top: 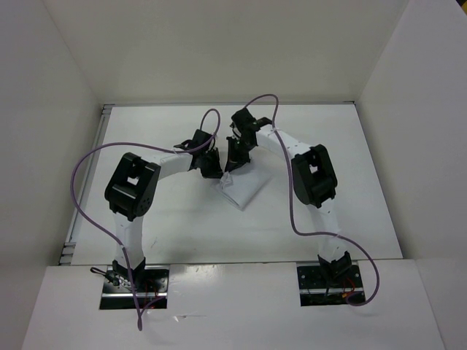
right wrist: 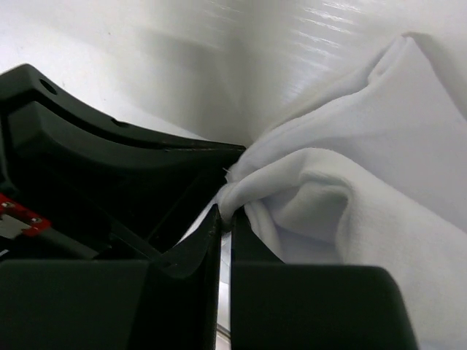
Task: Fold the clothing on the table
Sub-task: Fold the skirt
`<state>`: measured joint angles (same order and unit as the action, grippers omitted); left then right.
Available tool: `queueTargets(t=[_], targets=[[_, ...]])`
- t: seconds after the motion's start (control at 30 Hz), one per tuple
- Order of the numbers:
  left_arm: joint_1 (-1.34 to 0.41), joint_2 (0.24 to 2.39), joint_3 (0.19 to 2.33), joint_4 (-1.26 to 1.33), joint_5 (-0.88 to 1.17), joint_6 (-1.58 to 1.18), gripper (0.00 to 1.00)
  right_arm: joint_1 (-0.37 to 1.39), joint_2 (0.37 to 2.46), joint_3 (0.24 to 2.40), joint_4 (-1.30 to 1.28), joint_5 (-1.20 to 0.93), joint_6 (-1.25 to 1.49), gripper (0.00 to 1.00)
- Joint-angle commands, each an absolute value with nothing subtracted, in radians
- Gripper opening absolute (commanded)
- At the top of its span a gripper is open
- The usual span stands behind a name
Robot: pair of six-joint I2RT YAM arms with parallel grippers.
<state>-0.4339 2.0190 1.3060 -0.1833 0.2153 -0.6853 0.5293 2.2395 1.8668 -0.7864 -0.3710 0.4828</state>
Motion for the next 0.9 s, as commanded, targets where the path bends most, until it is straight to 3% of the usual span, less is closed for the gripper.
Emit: queueTargets(t=[0.0,0.1,0.13,0.17,0.27,0.3,0.43,0.6,0.7,0.73,0.87], targets=[[-0.443,1.997,1.284,-0.23,0.23,-0.667,0.04,0.551,2.263,1.934,-0.767,-0.394,0.497,0.0],[-0.443,1.997,1.284,-0.23,0.23,-0.667,0.04,0.56,2.286,1.944,-0.767,-0.403,0.506,0.01],[-0.443,1.997,1.284,-0.23,0.221,-0.658,0.04,0.56,2.298,1.944,-0.767,-0.425,0.506,0.08],[-0.443,1.985,1.284,-0.239,0.212,-0.658,0.04,0.56,2.298,1.944,-0.767,-0.425,0.506,0.25],[-0.414,1.91,1.293,-0.258,0.181,-0.658,0.06,0.56,2.188,1.915,-0.675,-0.399,0.535,0.36],[-0.391,1.876,1.293,-0.258,0.169,-0.658,0.07,0.56,2.142,1.89,-0.657,-0.381,0.548,0.44],[-0.382,1.701,1.311,-0.282,0.034,-0.635,0.17,0.499,1.909,1.818,-0.646,-0.295,0.583,0.47],[-0.42,1.68,1.445,-0.37,0.2,-0.519,0.2,0.379,1.735,1.694,-0.701,-0.184,0.583,0.43],[-0.457,1.712,1.445,-0.304,0.395,-0.518,0.18,0.341,1.755,1.675,-0.721,-0.196,0.548,0.27],[-0.457,1.723,1.43,-0.254,0.425,-0.528,0.18,0.331,1.767,1.666,-0.721,-0.208,0.532,0.16],[-0.457,1.808,1.419,-0.183,0.492,-0.563,0.16,0.331,1.856,1.692,-0.721,-0.261,0.497,0.0]])
